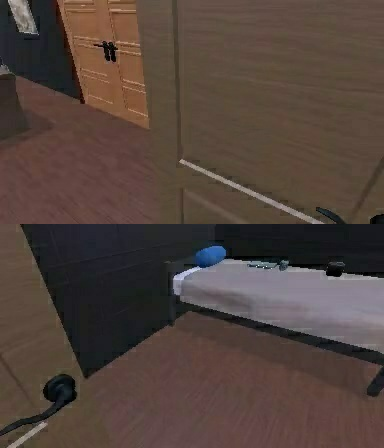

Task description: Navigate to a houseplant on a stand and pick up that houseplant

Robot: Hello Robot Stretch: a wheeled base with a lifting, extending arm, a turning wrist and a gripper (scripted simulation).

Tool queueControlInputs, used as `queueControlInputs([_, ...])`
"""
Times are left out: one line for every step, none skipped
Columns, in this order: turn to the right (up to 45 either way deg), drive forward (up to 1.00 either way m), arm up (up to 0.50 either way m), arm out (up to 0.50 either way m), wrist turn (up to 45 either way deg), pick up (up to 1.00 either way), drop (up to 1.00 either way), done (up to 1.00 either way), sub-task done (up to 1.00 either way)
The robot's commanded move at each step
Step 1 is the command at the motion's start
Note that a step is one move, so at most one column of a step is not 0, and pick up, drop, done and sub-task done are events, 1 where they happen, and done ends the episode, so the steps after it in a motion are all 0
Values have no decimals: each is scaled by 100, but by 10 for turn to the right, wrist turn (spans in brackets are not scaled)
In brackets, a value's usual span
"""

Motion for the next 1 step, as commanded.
queueControlInputs([-330,0,0,0,0,0,0,0,0])
